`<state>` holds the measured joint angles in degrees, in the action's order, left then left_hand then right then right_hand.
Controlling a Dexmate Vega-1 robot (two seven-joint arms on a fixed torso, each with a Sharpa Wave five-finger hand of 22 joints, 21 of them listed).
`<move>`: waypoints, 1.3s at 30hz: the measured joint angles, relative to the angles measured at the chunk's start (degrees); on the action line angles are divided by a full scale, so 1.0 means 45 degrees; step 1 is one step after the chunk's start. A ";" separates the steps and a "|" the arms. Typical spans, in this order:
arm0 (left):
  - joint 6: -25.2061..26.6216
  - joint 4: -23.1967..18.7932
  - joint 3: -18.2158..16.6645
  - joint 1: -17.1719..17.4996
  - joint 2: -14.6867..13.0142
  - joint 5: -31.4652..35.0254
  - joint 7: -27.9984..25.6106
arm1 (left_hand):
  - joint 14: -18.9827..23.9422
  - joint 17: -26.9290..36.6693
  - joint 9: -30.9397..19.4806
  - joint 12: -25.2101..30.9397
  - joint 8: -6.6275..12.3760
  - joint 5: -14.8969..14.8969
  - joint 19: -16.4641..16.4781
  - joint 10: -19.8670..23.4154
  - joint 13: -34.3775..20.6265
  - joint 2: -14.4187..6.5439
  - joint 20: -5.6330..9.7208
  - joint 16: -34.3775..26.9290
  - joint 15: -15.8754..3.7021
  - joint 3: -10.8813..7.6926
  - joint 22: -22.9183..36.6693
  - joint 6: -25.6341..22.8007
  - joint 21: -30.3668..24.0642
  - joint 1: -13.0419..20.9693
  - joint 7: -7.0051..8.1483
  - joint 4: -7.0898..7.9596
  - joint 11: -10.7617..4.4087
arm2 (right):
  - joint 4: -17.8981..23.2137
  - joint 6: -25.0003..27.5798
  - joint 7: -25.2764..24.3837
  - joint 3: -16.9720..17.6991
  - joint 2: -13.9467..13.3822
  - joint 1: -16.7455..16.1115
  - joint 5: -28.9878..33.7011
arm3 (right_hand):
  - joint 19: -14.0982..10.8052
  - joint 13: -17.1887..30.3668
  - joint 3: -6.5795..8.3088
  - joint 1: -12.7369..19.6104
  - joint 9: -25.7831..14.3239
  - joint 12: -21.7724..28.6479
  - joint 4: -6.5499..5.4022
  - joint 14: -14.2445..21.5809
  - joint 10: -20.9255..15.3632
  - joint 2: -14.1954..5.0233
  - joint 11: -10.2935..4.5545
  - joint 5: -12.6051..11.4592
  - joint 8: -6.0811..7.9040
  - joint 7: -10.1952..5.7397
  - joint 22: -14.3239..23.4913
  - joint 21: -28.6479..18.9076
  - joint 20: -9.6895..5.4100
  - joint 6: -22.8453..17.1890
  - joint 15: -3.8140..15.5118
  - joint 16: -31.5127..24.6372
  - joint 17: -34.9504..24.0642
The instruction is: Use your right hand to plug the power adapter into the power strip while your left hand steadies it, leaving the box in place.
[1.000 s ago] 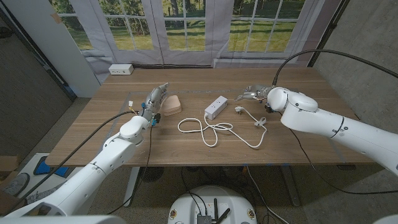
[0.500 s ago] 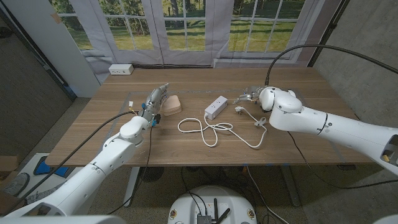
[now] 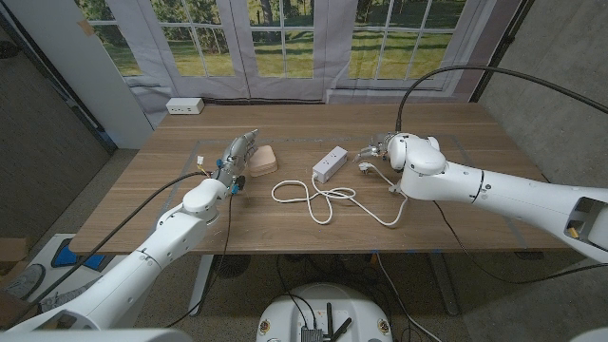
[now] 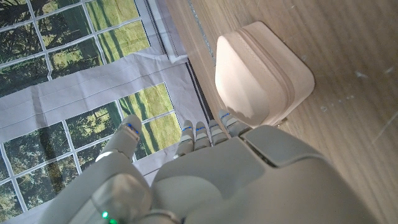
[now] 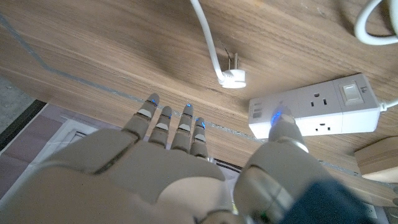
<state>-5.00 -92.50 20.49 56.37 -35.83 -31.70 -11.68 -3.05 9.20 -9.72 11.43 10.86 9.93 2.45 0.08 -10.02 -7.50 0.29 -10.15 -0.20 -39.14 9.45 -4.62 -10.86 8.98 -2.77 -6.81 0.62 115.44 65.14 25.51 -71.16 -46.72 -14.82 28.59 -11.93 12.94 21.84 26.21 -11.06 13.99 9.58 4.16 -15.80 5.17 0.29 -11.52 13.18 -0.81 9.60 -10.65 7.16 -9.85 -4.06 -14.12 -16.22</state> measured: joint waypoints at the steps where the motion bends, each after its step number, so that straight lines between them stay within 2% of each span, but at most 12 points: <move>1: 0.0005 -0.0002 0.0003 0.0001 -0.0001 -0.0001 0.0000 | 0.0000 0.0000 0.0000 0.0000 0.0000 0.0000 0.0000 0.0000 0.0000 0.0000 0.0000 0.0000 0.0000 0.0000 0.0000 0.0000 0.0000 0.0000 0.0000 0.0000 0.0000 | -0.0029 0.0016 0.0030 -0.0035 0.0022 0.0018 0.0042 | -0.0047 0.0000 0.0015 0.0031 0.0000 0.0000 0.0015 -0.0005 -0.0045 -0.0032 -0.0040 0.0000 0.0000 0.0043 0.0000 -0.0001 -0.0047 -0.0043 -0.0005 -0.0016 0.0000; 8: 0.0057 -0.0016 0.0025 0.0001 -0.0004 -0.0009 0.0001 | -0.0001 0.0065 0.0001 0.0000 0.0000 0.0000 0.0000 0.0049 0.0001 0.0000 0.0000 0.0000 -0.0001 0.0000 0.0000 -0.0068 0.0000 -0.0001 -0.0069 0.0000 0.0049 | -0.0392 0.0195 0.0196 -0.0492 0.0291 0.0245 0.0381 | -0.0159 0.0006 0.0105 0.0034 -0.0063 0.0095 0.0029 0.0319 -0.0390 -0.0034 -0.0115 0.0000 0.0121 -0.0043 0.0001 -0.0096 -0.0155 -0.0465 0.0181 -0.0160 0.0047; 10: 0.0077 -0.0019 0.0033 0.0001 -0.0004 -0.0013 0.0001 | -0.0001 0.0065 0.0000 0.0000 0.0000 0.0000 0.0000 0.0076 0.0001 0.0000 0.0000 0.0000 -0.0001 0.0000 0.0000 -0.0068 0.0000 -0.0001 -0.0069 0.0000 0.0061 | -0.0454 0.0225 0.0203 -0.0564 0.0331 0.0273 0.0454 | -0.0259 0.0060 0.0121 0.0235 -0.0063 0.0143 0.0013 0.0370 -0.0482 -0.0028 -0.0198 0.0000 0.0227 -0.0018 0.0001 -0.0097 -0.0080 -0.0664 0.0232 -0.0210 0.0062; 16: 0.0107 -0.0020 0.0066 -0.0006 -0.0001 -0.0027 0.0001 | -0.0002 0.0065 0.0000 0.0000 0.0000 0.0000 0.0000 0.0138 0.0001 0.0000 0.0000 0.0000 -0.0002 -0.0001 -0.0001 -0.0067 0.0000 -0.0001 -0.0069 0.0001 -0.0002 | -0.0681 0.0315 0.0205 -0.0802 0.0492 0.0336 0.0689 | -0.0478 0.0065 0.0208 0.0302 -0.0062 0.0242 -0.0004 0.0749 -0.1085 -0.0095 -0.0307 0.0000 0.0374 -0.0028 0.0001 -0.0097 -0.0296 -0.1249 0.0471 -0.0341 0.0062; 17: 0.0107 -0.0020 0.0070 -0.0009 0.0001 -0.0027 0.0001 | -0.0002 0.0064 0.0001 0.0000 0.0000 0.0000 0.0000 0.0138 0.0001 0.0000 0.0001 0.0000 -0.0002 -0.0001 -0.0001 -0.0067 0.0000 -0.0001 -0.0069 0.0001 -0.0002 | -0.0681 0.0326 0.0198 -0.0802 0.0492 0.0336 0.0723 | -0.0522 0.0065 0.0208 0.0434 -0.0062 0.0286 -0.0004 0.0848 -0.1163 0.0033 -0.0300 0.0000 0.0406 -0.0006 0.0001 -0.0098 -0.0339 -0.1373 0.0470 -0.0361 0.0061; 24: 0.0153 -0.0020 0.0083 -0.0021 0.0011 -0.0048 0.0001 | -0.0002 0.0064 0.0000 0.0000 0.0000 0.0000 -0.0001 0.0138 0.0002 0.0000 0.0001 0.0000 -0.0002 -0.0001 0.0066 -0.0136 0.0000 -0.0001 -0.0138 0.0001 -0.0001 | -0.0953 0.0404 0.0103 -0.1020 0.0681 0.0348 0.0915 | -0.0794 0.0120 0.0331 0.0651 -0.0117 0.0428 0.0013 0.1344 -0.1716 -0.0111 -0.0605 0.0000 0.0617 -0.0074 0.0002 -0.0098 -0.0426 -0.1981 0.0826 -0.0546 0.0061; 26: 0.0169 -0.0021 0.0085 -0.0023 0.0013 -0.0058 0.0001 | -0.0002 0.0063 0.0001 0.0000 0.0000 0.0000 -0.0001 0.0187 0.0002 0.0000 0.0001 0.0000 -0.0003 -0.0001 0.0070 -0.0136 0.0000 -0.0001 -0.0138 0.0002 0.0049 | -0.0953 0.0419 0.0064 -0.1020 0.0681 0.0348 0.0964 | -0.0841 0.0120 0.0331 0.0806 -0.0121 0.0429 0.0012 0.1474 -0.1889 0.0042 -0.0706 0.0000 0.0712 -0.0139 0.0002 -0.0097 -0.0384 -0.2184 0.0926 -0.0628 0.0060; 28: 0.0176 -0.0022 0.0087 -0.0026 0.0014 -0.0062 0.0001 | 0.0043 0.0063 0.0001 0.0000 0.0000 0.0000 -0.0001 0.0183 0.0003 0.0000 0.0000 0.0000 0.0043 -0.0001 0.0071 -0.0135 0.0000 -0.0001 -0.0138 0.0002 0.0044 | -0.1104 0.0440 0.0023 -0.1112 0.0791 0.0349 0.1023 | -0.0935 0.0120 0.0366 0.0804 -0.0122 0.0477 0.0048 0.1614 -0.2097 0.0034 -0.0730 0.0000 0.0717 -0.0176 0.0002 -0.0097 -0.0479 -0.2355 0.0974 -0.0691 0.0107; 30: 0.0183 -0.0022 0.0090 -0.0028 0.0015 -0.0068 0.0001 | 0.0043 0.0063 0.0001 0.0000 0.0000 0.0000 -0.0001 0.0183 0.0003 0.0000 0.0001 0.0000 0.0043 -0.0001 0.0071 -0.0135 0.0000 -0.0001 -0.0138 0.0002 0.0044 | -0.1171 0.0450 -0.0005 -0.1152 0.0836 0.0349 0.1060 | -0.1015 0.0120 0.0401 0.0952 -0.0121 0.0525 0.0013 0.1781 -0.2318 -0.0115 -0.0860 0.0000 0.0792 -0.0246 0.0002 -0.0180 -0.0559 -0.2491 0.1088 -0.0715 0.0120; 33: 0.0199 -0.0022 0.0105 -0.0038 0.0026 -0.0077 0.0001 | 0.0043 0.0063 0.0000 0.0000 0.0000 0.0000 -0.0001 0.0182 0.0003 0.0000 0.0001 0.0000 0.0043 -0.0001 0.0070 -0.0207 0.0001 -0.0001 -0.0066 0.0002 0.0044 | -0.1319 0.0506 -0.0095 -0.1234 0.0941 0.0351 0.1169 | -0.1163 0.0120 0.0440 0.1107 -0.0121 0.0618 0.0052 0.2048 -0.2791 0.0032 -0.1030 0.0000 0.0959 -0.0416 0.0002 -0.0198 -0.0707 -0.2888 0.1316 -0.0888 0.0120; 35: 0.0204 -0.0021 0.0114 -0.0046 0.0031 -0.0082 0.0001 | 0.0043 0.0062 0.0001 0.0000 0.0000 0.0000 -0.0002 0.0182 0.0003 -0.0040 0.0001 0.0000 0.0043 -0.0001 0.0069 -0.0206 0.0001 0.0038 -0.0066 0.0002 0.0044 | -0.1338 0.0522 -0.0134 -0.1245 0.0948 0.0352 0.1207 | -0.1290 0.0119 0.0455 0.1222 -0.0121 0.0625 0.0067 0.2265 -0.3013 -0.0080 -0.1181 0.0000 0.1035 -0.0480 0.0002 -0.0197 -0.0770 -0.3161 0.1421 -0.0957 0.0120; 39: 0.0209 0.0003 0.0124 -0.0058 0.0045 -0.0087 0.0000 | 0.0043 0.0062 0.0001 0.0000 0.0000 0.0000 -0.0002 0.0228 0.0003 -0.0086 0.0001 0.0000 0.0043 -0.0001 0.0068 -0.0206 0.0001 0.0084 -0.0066 0.0002 0.0089 | -0.1528 0.0565 -0.0231 -0.1342 0.1076 0.0357 0.1302 | -0.1456 0.0119 0.0577 0.1524 -0.0120 0.0722 0.0084 0.2458 -0.3512 0.0018 -0.1310 0.0000 0.1180 -0.0665 0.0003 -0.0198 -0.0817 -0.3537 0.1393 -0.1037 0.0119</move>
<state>-4.06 -92.49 21.05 56.10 -35.62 -32.09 -11.68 -2.86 9.47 -9.72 11.43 10.86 9.93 2.44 1.11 -10.00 -7.89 0.30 -10.15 -0.01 -39.15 9.76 -5.55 -10.86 9.36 -3.07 -6.80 1.02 108.57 67.68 24.47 -77.20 -41.88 -13.22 34.45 -18.48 13.47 24.43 33.07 -11.60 17.24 9.95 15.22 -31.60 5.25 -5.60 -11.52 18.49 -3.80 9.61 -11.54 3.48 -25.76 2.21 -18.79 -15.69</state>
